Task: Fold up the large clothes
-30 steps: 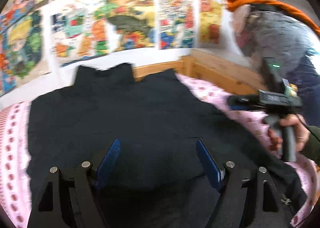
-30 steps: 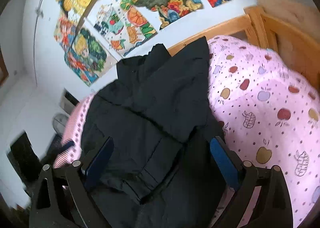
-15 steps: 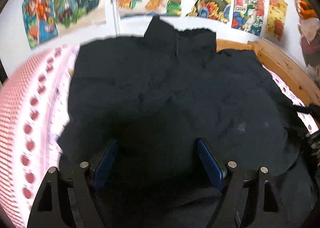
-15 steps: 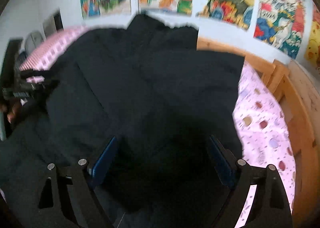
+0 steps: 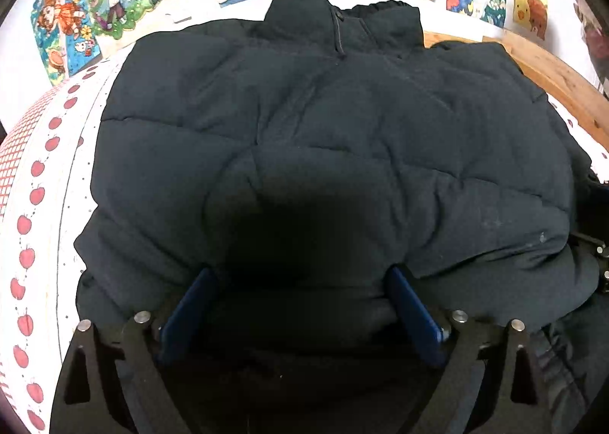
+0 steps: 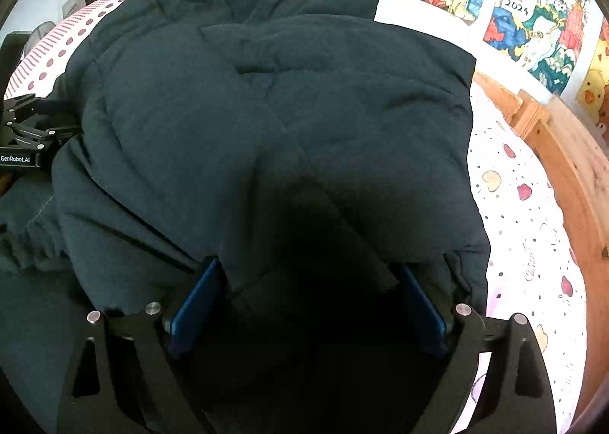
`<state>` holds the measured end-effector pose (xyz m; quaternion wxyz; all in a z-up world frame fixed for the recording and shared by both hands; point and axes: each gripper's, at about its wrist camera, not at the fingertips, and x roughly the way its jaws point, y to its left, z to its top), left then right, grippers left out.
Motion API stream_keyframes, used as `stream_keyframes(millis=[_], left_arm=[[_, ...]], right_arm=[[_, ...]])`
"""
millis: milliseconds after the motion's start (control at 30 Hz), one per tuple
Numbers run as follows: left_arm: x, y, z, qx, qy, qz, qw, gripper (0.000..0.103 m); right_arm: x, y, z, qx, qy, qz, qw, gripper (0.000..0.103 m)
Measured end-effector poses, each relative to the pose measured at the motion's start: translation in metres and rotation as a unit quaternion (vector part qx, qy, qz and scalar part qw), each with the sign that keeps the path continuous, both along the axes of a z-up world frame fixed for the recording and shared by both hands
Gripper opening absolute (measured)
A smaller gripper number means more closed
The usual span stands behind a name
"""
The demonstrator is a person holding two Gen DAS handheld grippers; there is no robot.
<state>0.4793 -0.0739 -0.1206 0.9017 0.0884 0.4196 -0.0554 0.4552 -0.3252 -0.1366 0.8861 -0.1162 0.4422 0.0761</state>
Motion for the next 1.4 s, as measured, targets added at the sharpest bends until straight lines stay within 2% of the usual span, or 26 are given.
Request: stream_keyframes(millis=[167,267,367,533,733,833,900,1033,1133,1200,1300,1367,1400], left_arm=[[-0.003,0.014,0.014,-0.042,0.003,-0.003,0.9991,0.099],[-0.006,0.022,0.031,-0.045,0.021,0.000,0.9987,0.099],[-0.005,0.029,0.053,-0.059,0.032,-0.009,0.9977,0.099],[0.023,0.030,0.111,-0.032,-0.017,-0.006,0.9993,0.099],[0.094,0.020,0.167,-0.028,-0.072,0.019,0.9968,0.099],[0.139,0.008,0.181,-0.032,-0.094,0.020,0.9949,0.099],[0.168,-0.001,0.182,-0.018,-0.095,0.015,0.9952,0.099],[0.221,-0.019,0.170,0.015,-0.079,0.012,0.9967,0.099],[0.248,-0.024,0.159,0.026,-0.074,0.017,0.9968,0.098],[0.261,-0.026,0.153,0.023,-0.068,0.020,0.9972,0.095],[0.287,-0.034,0.143,0.025,-0.055,0.014,0.9981,0.087],[0.302,-0.040,0.136,0.033,-0.040,0.010,0.9986,0.079],[0.310,-0.044,0.133,0.033,-0.031,0.007,0.9990,0.071]], right_arm=[[-0.007,0.002,0.012,0.013,-0.002,-0.005,1.000,0.089],[-0.009,-0.001,0.027,0.035,0.014,-0.019,0.999,0.089],[-0.011,-0.002,0.052,0.060,-0.008,-0.030,0.998,0.089],[0.017,-0.021,0.107,0.114,-0.061,-0.064,0.990,0.090],[0.078,-0.036,0.134,0.142,-0.103,-0.085,0.981,0.089],[0.122,-0.032,0.134,0.155,-0.111,-0.085,0.978,0.089],[0.146,-0.025,0.127,0.158,-0.114,-0.081,0.977,0.089],[0.203,-0.007,0.113,0.151,-0.104,-0.060,0.981,0.087],[0.240,-0.004,0.100,0.169,-0.099,-0.064,0.978,0.078],[0.261,-0.011,0.087,0.192,-0.096,-0.081,0.973,0.071],[0.291,-0.021,0.067,0.215,-0.086,-0.099,0.968,0.070],[0.305,-0.023,0.057,0.240,-0.083,-0.101,0.962,0.068],[0.310,-0.022,0.053,0.252,-0.085,-0.099,0.959,0.068]])
